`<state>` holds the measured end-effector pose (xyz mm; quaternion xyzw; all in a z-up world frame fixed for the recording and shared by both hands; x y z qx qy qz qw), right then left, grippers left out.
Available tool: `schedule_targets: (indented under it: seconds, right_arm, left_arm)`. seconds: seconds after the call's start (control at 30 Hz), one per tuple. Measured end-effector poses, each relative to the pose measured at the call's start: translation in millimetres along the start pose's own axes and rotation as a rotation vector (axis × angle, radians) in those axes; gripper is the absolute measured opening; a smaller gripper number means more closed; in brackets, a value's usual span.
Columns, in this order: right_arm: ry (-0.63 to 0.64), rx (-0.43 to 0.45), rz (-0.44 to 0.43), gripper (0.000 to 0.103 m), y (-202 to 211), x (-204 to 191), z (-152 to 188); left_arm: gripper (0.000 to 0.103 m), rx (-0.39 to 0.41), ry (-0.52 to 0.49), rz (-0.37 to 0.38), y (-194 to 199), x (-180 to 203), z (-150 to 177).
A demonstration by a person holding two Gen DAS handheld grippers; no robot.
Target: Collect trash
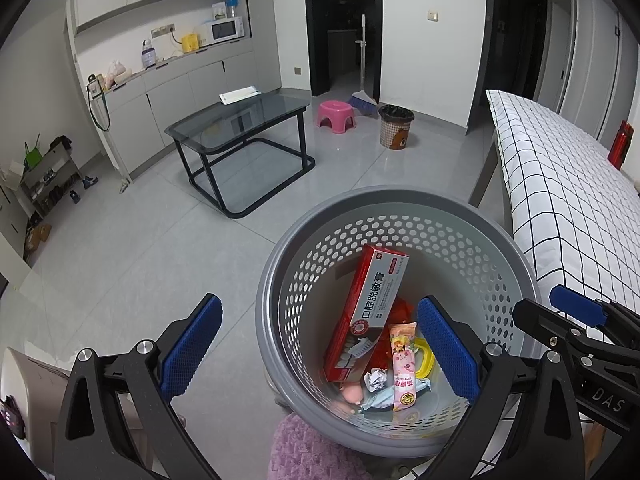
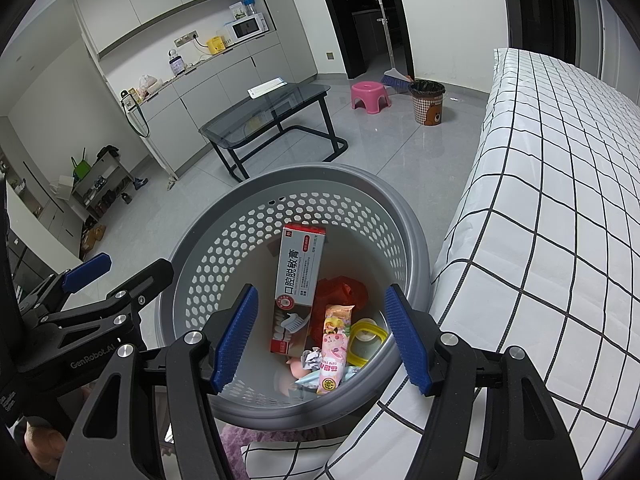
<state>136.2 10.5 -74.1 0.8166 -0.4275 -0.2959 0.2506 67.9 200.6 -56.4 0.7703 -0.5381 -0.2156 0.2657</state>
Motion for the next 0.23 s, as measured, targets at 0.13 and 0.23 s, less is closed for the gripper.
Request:
schedule_targets:
  seconds: [0.13, 0.23]
  right_arm:
    - [0.001, 0.0, 0.0, 0.063, -0.1, 0.2, 0.0]
    - [0.0, 0.0, 0.0, 0.063, 0.0, -0.1, 0.1]
  left_arm:
    - [0.096, -0.006, 0.006, 0.001, -0.6, -0.2, -0.2]
    - [0.096, -0.007, 0.006, 0.0, -0.3, -0.3, -0.8]
Point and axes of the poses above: each gripper's, at about its wrist camera, not at the fingertips, and y roughly against the way its jaws point, x to its right, z to its underside, the point moved 2 cm from there along -y, roughly the way its jaws point, and after that the axes turned 8 degrees about x, right-handed, at the moved point
